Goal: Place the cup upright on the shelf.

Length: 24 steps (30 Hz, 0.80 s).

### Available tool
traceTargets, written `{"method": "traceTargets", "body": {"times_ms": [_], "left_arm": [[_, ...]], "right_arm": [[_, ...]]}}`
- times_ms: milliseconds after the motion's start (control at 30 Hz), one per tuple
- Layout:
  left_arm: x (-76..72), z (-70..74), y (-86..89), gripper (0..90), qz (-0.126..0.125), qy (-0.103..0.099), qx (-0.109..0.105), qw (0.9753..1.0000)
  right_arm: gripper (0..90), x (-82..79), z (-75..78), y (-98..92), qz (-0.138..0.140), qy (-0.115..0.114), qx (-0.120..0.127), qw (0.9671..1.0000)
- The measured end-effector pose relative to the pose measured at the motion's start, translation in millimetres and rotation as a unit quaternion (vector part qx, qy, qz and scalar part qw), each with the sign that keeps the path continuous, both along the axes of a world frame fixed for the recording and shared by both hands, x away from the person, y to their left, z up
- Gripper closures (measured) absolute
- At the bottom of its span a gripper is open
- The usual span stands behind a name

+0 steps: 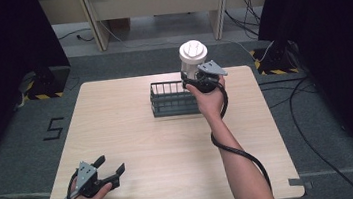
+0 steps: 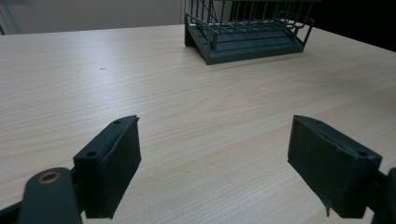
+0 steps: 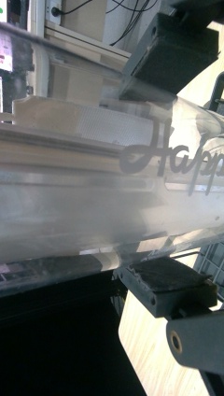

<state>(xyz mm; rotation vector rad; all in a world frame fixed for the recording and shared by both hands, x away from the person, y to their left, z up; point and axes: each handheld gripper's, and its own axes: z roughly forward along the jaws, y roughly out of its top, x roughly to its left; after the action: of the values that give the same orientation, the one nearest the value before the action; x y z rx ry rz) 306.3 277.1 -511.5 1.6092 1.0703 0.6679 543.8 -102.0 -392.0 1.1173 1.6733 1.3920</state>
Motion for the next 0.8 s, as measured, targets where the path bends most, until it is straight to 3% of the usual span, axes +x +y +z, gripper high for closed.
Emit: {"method": "traceTargets", "body": {"times_ms": [800], "left_arm": [[0.1,-0.1,-0.1,16.5,-0.003,-0.001,-0.001,1.0]], "right_arm": [[18.5,7.0,-21.8,15.4,0.004,0.02,-0.005,0.9998]]}}
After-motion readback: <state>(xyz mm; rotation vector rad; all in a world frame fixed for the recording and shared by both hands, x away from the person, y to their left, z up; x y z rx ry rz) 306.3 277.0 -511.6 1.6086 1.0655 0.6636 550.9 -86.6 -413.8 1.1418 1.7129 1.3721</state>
